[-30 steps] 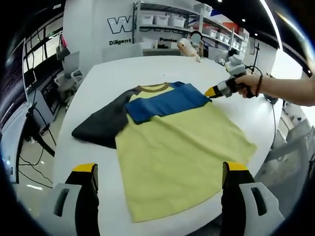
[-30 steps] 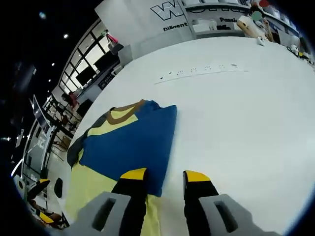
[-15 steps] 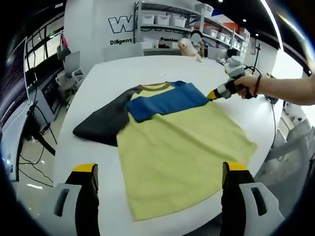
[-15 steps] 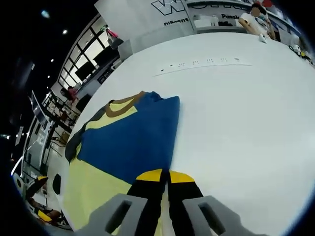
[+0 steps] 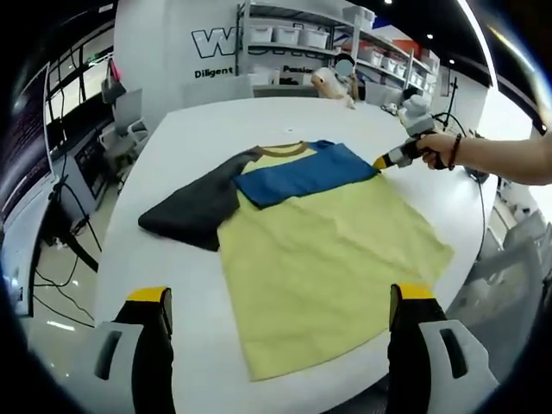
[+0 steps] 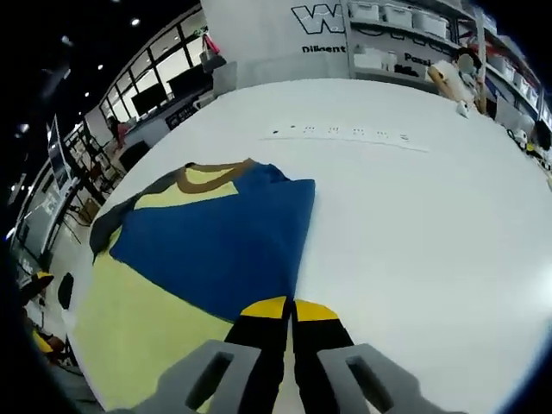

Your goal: Fold the garment on the visible template until the final outline fits inside the template.

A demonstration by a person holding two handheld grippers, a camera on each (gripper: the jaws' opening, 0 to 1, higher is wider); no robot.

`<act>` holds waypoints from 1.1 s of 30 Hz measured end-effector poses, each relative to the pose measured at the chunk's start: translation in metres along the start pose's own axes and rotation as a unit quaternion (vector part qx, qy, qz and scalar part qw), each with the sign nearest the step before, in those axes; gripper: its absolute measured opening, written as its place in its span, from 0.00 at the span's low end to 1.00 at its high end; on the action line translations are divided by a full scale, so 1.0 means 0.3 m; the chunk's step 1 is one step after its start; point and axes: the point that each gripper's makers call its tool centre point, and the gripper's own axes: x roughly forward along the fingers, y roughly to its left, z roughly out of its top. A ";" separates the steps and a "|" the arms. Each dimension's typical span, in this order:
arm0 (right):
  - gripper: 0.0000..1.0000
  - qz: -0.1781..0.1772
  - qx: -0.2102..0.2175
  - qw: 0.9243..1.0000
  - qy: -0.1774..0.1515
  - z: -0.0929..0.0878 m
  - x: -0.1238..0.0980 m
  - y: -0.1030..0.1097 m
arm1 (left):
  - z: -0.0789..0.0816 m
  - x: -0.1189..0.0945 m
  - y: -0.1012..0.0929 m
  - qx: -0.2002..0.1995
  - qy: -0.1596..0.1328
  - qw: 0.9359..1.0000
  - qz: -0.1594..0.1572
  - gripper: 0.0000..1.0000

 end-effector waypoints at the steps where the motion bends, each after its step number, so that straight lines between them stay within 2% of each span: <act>1: 0.00 -0.001 -0.006 1.000 0.000 0.001 0.001 -0.006 | 0.000 0.001 -0.002 0.001 0.001 1.000 -0.001 0.99; 9: 0.00 -0.017 -0.031 0.999 0.007 0.008 -0.003 -0.082 | 0.000 0.011 -0.012 0.007 0.005 1.000 -0.007 0.99; 19: 0.00 -0.050 -0.053 0.997 0.019 0.022 -0.023 -0.228 | 0.006 0.030 -0.029 0.011 0.008 1.000 -0.017 0.99; 33: 0.00 -0.074 -0.047 0.996 0.028 0.031 -0.040 -0.402 | 0.009 0.052 -0.040 0.014 0.012 1.000 -0.023 0.99</act>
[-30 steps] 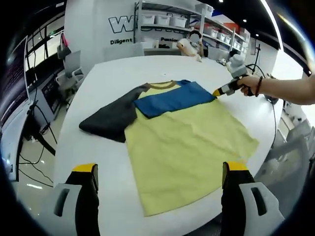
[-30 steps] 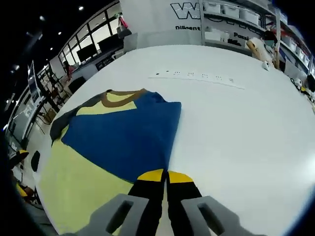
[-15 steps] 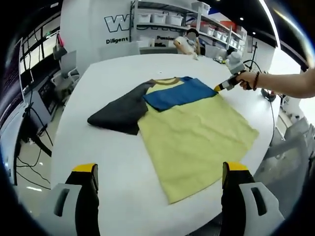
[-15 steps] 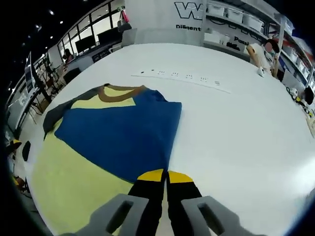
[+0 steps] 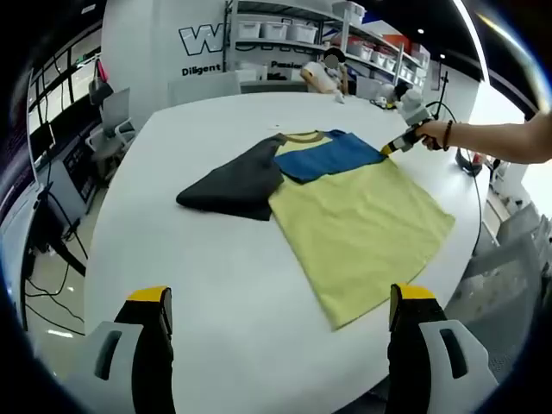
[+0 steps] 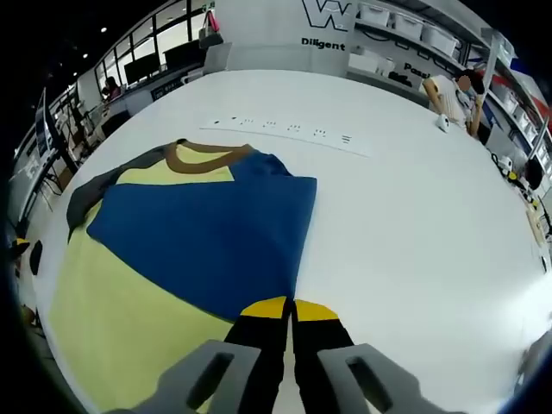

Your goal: Fold the garment on the visible template until the final outline fits inside the template.

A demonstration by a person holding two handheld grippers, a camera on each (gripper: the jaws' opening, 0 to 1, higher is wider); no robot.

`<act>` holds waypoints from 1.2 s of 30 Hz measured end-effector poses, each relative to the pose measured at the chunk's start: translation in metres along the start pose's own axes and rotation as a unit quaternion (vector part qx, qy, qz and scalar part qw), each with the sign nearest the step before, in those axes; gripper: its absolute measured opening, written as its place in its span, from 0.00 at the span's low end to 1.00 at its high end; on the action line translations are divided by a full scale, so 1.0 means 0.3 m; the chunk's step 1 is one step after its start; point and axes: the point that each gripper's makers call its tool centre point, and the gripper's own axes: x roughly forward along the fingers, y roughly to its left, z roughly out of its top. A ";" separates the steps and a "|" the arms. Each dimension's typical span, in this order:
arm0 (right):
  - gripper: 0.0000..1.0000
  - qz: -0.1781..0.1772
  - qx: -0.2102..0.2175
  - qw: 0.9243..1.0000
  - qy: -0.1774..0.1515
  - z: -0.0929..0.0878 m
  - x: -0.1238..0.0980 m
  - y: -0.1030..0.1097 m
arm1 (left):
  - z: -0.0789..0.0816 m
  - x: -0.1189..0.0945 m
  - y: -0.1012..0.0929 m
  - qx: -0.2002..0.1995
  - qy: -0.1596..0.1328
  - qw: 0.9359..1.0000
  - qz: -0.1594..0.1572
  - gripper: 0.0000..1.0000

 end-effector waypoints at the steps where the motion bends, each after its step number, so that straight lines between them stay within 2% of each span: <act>1: 0.00 -0.002 0.001 1.000 0.001 -0.002 0.001 -0.009 | 0.002 0.002 0.000 0.000 -0.001 1.000 0.000 0.99; 8: 0.00 -0.012 0.000 1.000 0.004 -0.002 0.005 -0.073 | 0.008 0.008 0.001 -0.001 -0.003 1.000 0.003 0.99; 17: 0.00 -0.019 0.014 1.000 0.000 -0.007 -0.005 -0.111 | 0.008 0.010 -0.004 -0.004 -0.002 1.000 0.001 0.99; 22: 0.00 -0.022 0.028 0.999 -0.024 0.019 -0.031 -0.123 | 0.015 0.013 -0.002 -0.004 -0.003 1.000 0.005 0.99; 25: 0.12 0.016 0.073 0.995 -0.066 0.064 -0.056 -0.090 | 0.026 0.015 0.009 -0.009 -0.009 1.000 0.011 0.99; 28: 0.21 0.024 0.070 0.993 -0.088 0.077 -0.092 -0.079 | 0.043 0.016 0.024 -0.025 -0.020 0.999 0.019 0.99; 32: 0.42 0.044 0.096 0.986 -0.128 0.095 -0.134 -0.047 | 0.066 0.016 0.037 -0.040 -0.030 0.998 0.022 0.99; 36: 0.55 0.069 0.109 0.982 -0.140 0.074 -0.171 -0.004 | 0.086 0.028 0.045 -0.058 -0.036 0.997 0.022 0.99</act>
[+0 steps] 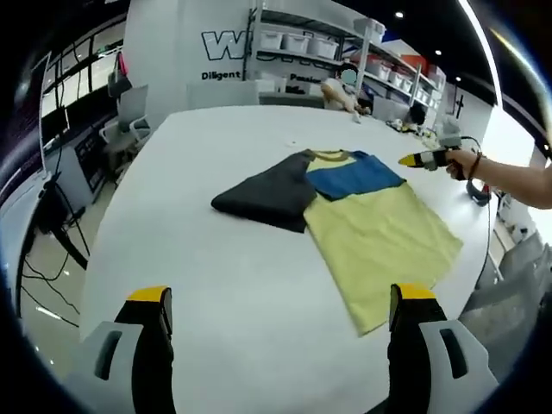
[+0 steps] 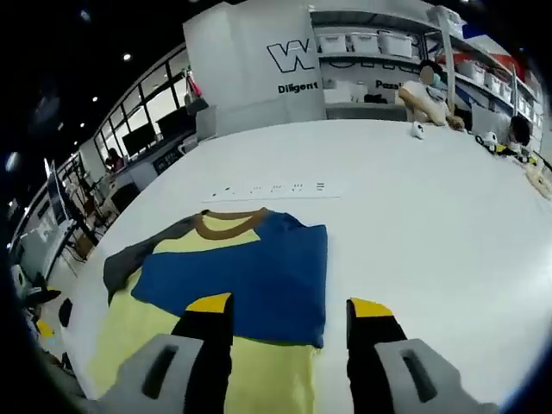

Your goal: Fold the garment on the visible template until the final outline fits inside the template.

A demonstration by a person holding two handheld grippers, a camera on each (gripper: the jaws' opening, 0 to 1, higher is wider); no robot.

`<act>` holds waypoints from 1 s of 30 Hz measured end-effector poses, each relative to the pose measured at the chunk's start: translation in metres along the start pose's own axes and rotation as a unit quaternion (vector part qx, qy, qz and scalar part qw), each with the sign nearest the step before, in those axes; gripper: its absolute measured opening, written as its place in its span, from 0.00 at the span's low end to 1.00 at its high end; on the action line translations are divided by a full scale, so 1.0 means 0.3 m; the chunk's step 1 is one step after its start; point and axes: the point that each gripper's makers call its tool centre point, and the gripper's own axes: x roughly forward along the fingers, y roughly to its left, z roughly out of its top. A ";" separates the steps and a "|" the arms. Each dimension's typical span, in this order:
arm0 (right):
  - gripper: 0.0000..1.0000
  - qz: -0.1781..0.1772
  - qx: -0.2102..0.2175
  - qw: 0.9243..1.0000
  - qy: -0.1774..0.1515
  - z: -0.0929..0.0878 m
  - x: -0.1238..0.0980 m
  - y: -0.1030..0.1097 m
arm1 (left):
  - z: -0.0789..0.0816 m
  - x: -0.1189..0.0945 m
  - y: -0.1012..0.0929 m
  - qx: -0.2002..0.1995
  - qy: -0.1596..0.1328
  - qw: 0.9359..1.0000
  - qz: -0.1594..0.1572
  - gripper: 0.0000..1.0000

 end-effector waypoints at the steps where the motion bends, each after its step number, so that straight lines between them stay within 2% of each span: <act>1: 0.59 0.002 -0.001 1.000 -0.002 -0.006 -0.007 0.009 | 0.003 0.004 0.005 -0.002 0.000 1.000 0.003 0.99; 4: 0.67 0.013 -0.010 1.000 -0.002 -0.028 -0.030 0.042 | 0.013 0.018 0.013 -0.015 -0.001 1.000 0.008 0.99; 6: 0.69 0.020 -0.017 1.000 -0.004 -0.040 -0.049 0.065 | 0.033 0.029 0.023 -0.021 -0.016 1.000 0.016 0.98; 10: 0.72 0.032 -0.022 0.999 -0.009 -0.056 -0.090 0.100 | 0.045 0.057 0.026 -0.022 -0.010 1.000 0.018 0.97; 19: 0.72 0.044 -0.026 0.998 -0.026 -0.064 -0.176 0.144 | 0.075 0.121 0.024 -0.050 -0.012 0.998 0.021 0.90; 23: 0.72 0.044 -0.041 0.998 -0.031 -0.063 -0.210 0.159 | 0.090 0.150 0.019 -0.055 -0.012 0.998 0.024 0.83; 27: 0.71 0.046 -0.046 0.997 -0.038 -0.062 -0.236 0.174 | 0.108 0.182 0.025 -0.066 -0.016 0.997 0.032 0.79; 30: 0.71 0.045 -0.052 0.997 -0.041 -0.067 -0.253 0.181 | 0.111 0.216 0.021 -0.076 -0.009 0.997 0.033 0.74</act>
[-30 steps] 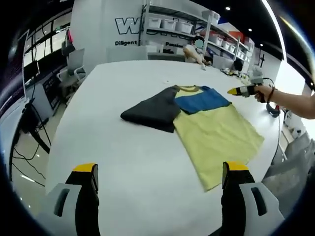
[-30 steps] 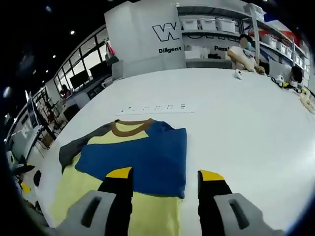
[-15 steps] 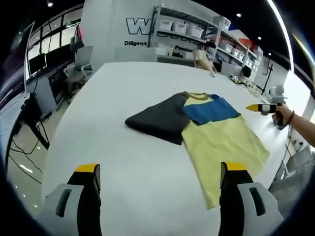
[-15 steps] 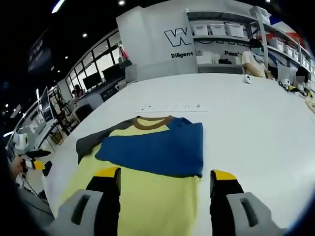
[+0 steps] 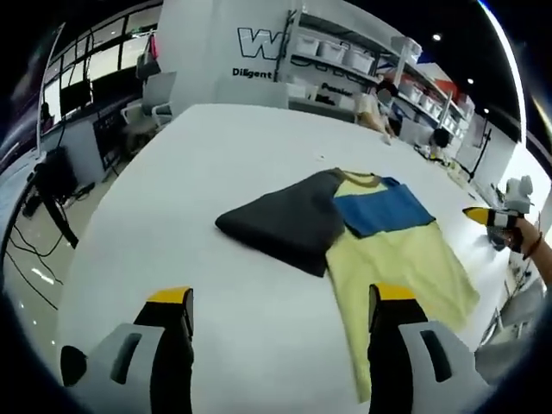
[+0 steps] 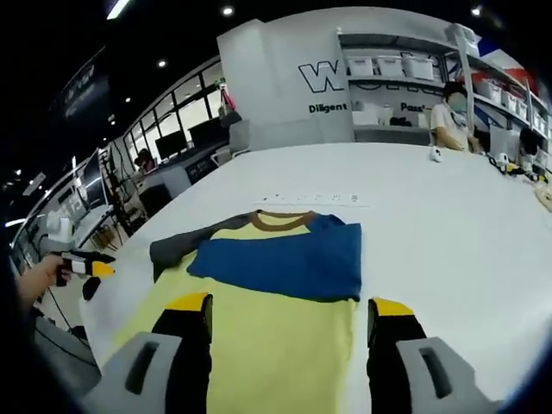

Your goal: Fold the garment on the visible template until the final outline fits inside the template.

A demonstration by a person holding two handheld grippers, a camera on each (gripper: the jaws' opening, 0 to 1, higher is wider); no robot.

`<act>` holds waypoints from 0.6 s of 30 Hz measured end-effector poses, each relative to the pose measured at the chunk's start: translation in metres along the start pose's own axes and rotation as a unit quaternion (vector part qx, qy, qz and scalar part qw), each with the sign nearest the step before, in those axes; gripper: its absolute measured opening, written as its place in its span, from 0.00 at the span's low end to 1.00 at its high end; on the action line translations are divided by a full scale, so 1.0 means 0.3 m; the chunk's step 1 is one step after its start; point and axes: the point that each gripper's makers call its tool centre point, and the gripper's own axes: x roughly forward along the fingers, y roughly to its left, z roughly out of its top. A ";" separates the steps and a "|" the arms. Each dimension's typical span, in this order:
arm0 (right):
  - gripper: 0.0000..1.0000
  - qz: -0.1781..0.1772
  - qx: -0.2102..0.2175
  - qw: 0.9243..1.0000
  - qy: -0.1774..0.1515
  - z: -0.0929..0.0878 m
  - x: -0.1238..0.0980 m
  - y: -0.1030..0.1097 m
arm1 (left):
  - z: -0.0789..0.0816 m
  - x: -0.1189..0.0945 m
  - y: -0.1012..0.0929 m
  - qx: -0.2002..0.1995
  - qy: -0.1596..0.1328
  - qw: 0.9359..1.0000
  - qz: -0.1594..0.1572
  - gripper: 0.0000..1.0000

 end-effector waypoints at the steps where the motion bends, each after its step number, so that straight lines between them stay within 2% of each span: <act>1: 0.71 0.000 -0.001 1.000 0.000 -0.001 -0.001 0.001 | 0.002 0.008 -0.003 0.001 -0.001 1.000 0.001 0.73; 7: 0.70 0.000 0.008 1.000 0.007 -0.027 -0.013 -0.007 | 0.001 0.065 0.003 -0.001 0.008 1.000 0.026 0.70; 13: 0.70 -0.002 0.010 1.000 0.006 -0.033 -0.032 -0.014 | 0.002 0.117 -0.019 0.011 0.014 0.999 0.026 0.66; 18: 0.70 -0.006 0.011 1.000 0.005 -0.033 -0.043 -0.025 | -0.002 0.159 -0.030 0.014 0.020 0.999 0.028 0.58</act>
